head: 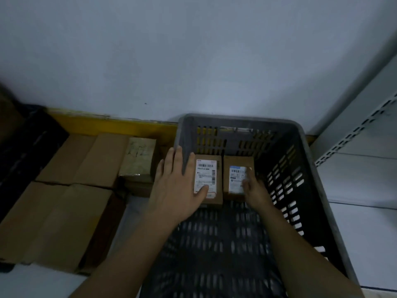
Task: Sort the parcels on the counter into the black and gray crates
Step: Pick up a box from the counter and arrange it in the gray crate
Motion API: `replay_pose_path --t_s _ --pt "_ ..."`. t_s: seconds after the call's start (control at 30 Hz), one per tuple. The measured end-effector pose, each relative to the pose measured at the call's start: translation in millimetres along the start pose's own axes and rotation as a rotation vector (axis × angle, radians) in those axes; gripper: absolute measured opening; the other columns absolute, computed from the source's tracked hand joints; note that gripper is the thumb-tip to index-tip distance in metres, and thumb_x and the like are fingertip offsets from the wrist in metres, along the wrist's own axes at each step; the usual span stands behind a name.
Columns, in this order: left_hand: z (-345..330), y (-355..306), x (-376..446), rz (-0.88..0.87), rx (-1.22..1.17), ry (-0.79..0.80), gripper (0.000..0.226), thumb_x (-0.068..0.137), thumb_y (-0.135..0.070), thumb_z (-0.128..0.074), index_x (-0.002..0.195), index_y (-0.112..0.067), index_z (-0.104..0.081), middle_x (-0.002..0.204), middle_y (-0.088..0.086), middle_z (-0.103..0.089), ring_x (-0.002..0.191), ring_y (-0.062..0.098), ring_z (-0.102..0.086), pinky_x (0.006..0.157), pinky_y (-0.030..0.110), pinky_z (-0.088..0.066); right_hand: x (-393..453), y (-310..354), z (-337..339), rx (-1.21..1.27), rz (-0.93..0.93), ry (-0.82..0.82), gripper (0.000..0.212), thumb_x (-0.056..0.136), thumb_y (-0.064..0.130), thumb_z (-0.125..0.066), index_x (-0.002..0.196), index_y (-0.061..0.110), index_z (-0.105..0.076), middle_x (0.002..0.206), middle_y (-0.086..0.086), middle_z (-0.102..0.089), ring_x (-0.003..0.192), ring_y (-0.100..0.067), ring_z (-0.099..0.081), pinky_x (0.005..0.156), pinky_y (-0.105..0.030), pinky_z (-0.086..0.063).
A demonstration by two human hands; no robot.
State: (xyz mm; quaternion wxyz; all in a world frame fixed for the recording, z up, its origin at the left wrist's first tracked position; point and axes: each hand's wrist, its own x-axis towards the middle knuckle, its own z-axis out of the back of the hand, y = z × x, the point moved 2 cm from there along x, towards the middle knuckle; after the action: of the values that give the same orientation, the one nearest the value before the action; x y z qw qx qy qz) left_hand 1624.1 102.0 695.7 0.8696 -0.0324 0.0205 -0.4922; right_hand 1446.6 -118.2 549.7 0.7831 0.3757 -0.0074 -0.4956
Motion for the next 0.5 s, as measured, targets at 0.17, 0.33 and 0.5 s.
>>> replay_pose_path --t_s 0.17,0.33,0.5 --pt "-2.2 -1.9 -1.1 -0.002 -0.008 -0.019 0.099 0.098 -0.081 -0.026 0.171 -0.022 0.004 0.178 0.014 0.014 0.164 0.032 0.017 0.133 0.053 -0.006 -1.5 2.9 -10.6 -0.15 -0.032 0.078 0.105 0.095 0.078 -0.056 0.17 0.043 0.008 0.175 -0.018 -0.006 0.156 -0.045 -0.029 0.124 -0.051 -0.037" --pt "-3.3 -2.2 -0.5 0.005 0.001 -0.029 0.098 0.097 -0.079 -0.028 0.171 -0.021 -0.002 0.179 0.016 0.008 0.164 0.033 0.013 0.133 0.053 -0.007 1.0 8.0 -5.9 -0.266 -0.033 0.104 0.109 0.092 0.088 -0.047 0.168 0.043 0.017 0.178 -0.013 0.005 0.163 -0.041 -0.008 0.129 -0.059 -0.025" --pt "-2.7 -1.8 -0.7 0.002 -0.009 -0.024 0.094 0.099 -0.076 -0.031 0.171 -0.02 -0.008 0.179 0.016 0.003 0.165 0.034 0.009 0.133 0.054 -0.009 -2.6 19.3 0.1 -0.416 -0.034 0.09 0.108 0.092 0.09 -0.039 0.171 0.036 0.012 0.179 -0.012 0.011 0.163 -0.042 0.0 0.129 -0.06 -0.021"
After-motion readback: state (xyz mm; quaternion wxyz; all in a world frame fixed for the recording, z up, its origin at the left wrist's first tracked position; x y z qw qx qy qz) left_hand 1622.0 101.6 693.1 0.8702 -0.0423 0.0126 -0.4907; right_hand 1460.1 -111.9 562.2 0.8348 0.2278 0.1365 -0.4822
